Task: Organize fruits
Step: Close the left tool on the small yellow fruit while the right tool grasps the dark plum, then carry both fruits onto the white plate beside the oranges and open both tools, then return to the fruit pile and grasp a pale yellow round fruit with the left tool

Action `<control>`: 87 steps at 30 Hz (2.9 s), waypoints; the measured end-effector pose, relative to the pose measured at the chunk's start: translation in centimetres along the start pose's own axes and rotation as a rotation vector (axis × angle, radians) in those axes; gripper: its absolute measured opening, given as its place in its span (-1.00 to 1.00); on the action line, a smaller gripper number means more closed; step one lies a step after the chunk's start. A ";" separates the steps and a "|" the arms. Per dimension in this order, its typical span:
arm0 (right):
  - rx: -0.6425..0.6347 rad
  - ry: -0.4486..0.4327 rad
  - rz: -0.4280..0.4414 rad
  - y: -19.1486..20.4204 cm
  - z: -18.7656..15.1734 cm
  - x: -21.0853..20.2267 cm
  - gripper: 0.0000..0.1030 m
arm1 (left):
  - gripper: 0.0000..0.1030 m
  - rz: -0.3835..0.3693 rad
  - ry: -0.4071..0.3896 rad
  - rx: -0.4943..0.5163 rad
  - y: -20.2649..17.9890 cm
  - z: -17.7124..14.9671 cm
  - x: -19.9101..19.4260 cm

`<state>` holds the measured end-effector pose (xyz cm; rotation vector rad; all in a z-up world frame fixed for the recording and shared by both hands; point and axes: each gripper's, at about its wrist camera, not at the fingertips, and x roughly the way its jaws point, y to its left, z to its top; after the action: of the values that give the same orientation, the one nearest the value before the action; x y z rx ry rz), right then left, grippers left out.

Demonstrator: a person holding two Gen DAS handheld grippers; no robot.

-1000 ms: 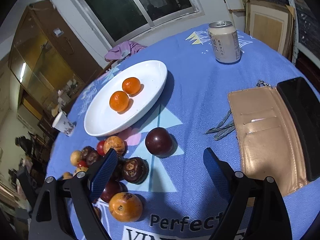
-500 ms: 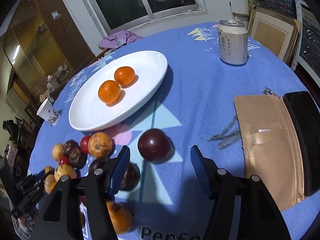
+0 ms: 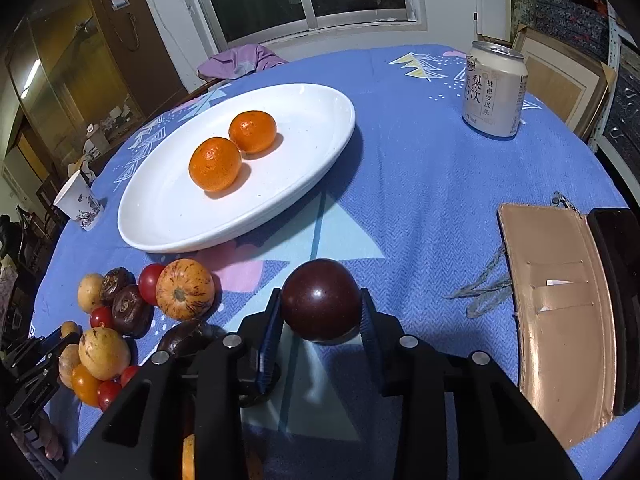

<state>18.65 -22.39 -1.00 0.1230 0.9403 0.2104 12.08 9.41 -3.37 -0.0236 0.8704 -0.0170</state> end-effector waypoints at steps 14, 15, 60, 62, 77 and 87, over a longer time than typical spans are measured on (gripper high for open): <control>0.065 -0.154 0.111 -0.8 -0.3 -6.1 -0.27 | -0.47 -0.030 -0.132 -0.078 0.8 4.1 -3.6; 0.059 -0.171 0.115 -0.6 0.2 -6.6 -0.27 | -0.47 -0.038 -0.131 -0.074 0.5 5.4 -3.6; -0.055 -0.143 0.125 5.2 8.5 -3.6 0.37 | 0.44 -0.076 -0.135 -0.033 -5.0 17.9 1.8; -0.052 -0.150 0.130 5.3 7.6 -4.4 0.38 | 0.44 -0.072 -0.143 -0.023 -5.0 17.0 0.3; 0.137 -0.221 0.193 -1.4 -1.8 -9.3 0.57 | 0.59 0.048 -0.091 -0.145 0.9 4.5 -0.3; 0.213 -0.191 0.206 -2.7 -1.5 -8.5 0.68 | 0.59 0.114 -0.052 0.018 -2.2 4.8 1.9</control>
<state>12.95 -26.91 4.28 0.4305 0.7576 0.2832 16.92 7.23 -1.70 0.0424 0.8181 0.0826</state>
